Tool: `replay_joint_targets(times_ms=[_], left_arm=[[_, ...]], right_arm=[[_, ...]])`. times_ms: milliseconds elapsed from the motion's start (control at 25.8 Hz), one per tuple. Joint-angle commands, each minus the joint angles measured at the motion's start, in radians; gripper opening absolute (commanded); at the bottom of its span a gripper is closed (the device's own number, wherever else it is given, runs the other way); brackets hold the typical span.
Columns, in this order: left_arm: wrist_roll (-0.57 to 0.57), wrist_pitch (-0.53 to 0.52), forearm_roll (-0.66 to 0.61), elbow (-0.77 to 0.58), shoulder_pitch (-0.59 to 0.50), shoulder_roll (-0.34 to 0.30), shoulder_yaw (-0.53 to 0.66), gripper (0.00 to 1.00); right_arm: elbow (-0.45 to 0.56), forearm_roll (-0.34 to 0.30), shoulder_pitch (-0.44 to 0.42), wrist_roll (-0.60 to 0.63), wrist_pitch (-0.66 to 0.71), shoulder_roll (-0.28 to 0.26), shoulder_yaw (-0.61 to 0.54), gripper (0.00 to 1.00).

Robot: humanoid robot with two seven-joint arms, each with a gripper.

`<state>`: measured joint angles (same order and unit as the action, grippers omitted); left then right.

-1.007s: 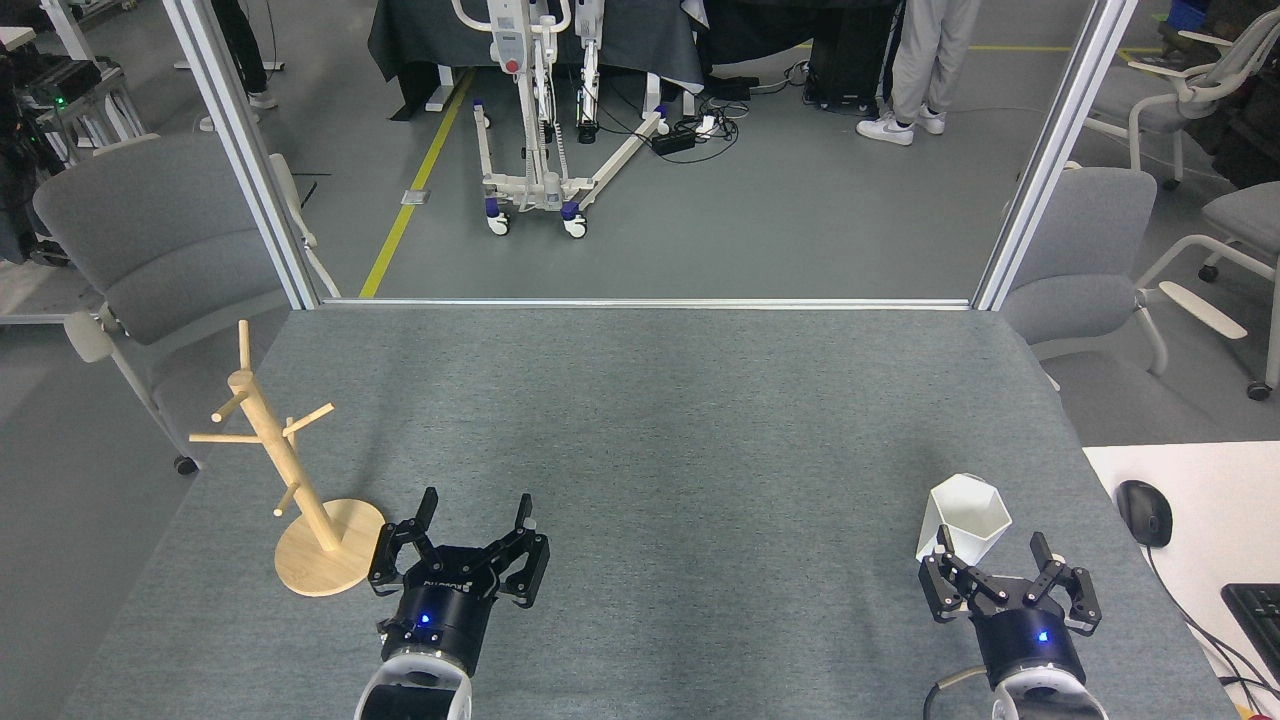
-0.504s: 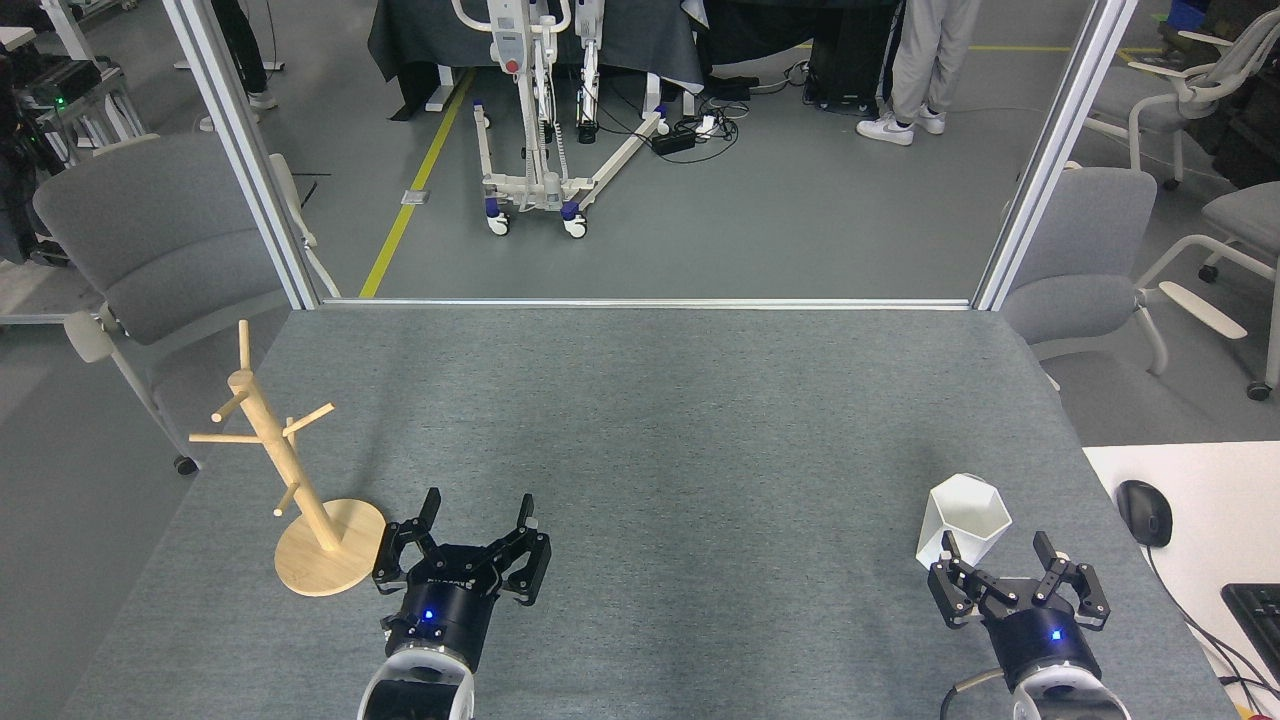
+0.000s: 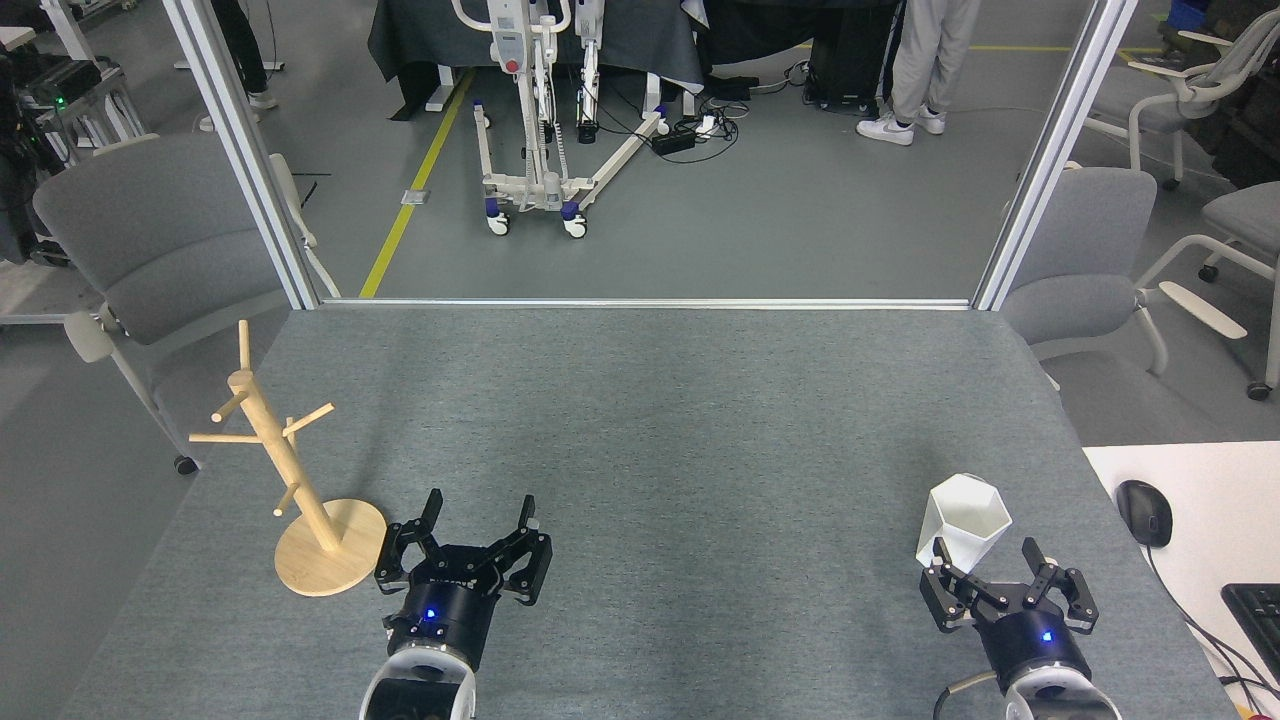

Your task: Hang cup on storage rack

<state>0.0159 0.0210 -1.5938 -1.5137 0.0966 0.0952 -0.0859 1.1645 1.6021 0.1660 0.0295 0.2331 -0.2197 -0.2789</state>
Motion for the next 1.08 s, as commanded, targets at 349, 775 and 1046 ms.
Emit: replay_joint_targets(times_ms=[349,775,1046], left_arm=[[-0.001,0.0,0.0,0.015,0.009,0.0,0.0,0.99],[-0.001,0.0,0.0,0.037,0.02,0.0,0.002,0.99],[-0.001,0.0,0.015,0.04,0.021,0.0,0.003,0.99]], right_arm=[[-0.048,0.002,0.047,-0.002,-0.001,0.002,0.0,1.0],[-0.091,0.001,0.079,-0.002,-0.003,-0.004,0.0,1.0],[-0.135,0.002,0.11,-0.002,-0.009,-0.009,0.0,1.0]])
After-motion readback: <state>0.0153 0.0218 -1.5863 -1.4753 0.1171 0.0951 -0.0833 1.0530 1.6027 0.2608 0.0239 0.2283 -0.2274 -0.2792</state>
